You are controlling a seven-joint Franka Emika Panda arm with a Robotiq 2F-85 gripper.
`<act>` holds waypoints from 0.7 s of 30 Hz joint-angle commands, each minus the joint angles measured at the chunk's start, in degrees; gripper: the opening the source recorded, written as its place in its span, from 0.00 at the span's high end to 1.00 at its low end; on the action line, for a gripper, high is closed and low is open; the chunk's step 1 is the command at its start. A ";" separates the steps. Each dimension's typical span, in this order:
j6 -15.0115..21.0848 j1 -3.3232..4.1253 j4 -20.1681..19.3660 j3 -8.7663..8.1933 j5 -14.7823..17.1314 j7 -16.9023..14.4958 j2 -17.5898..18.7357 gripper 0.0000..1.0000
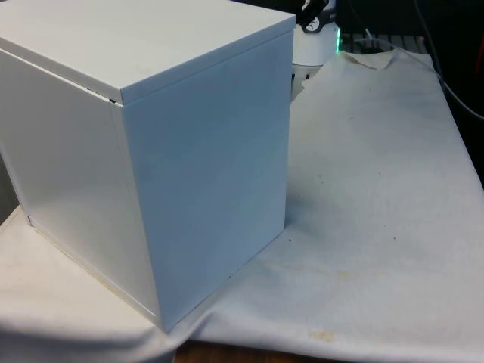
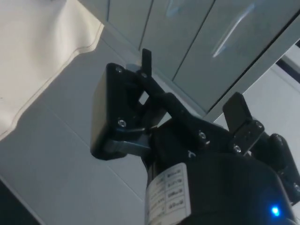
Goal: Open the drawer, then close it.
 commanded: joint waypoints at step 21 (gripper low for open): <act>9.22 -0.46 6.02 -5.84 -1.26 3.90 7.56 0.00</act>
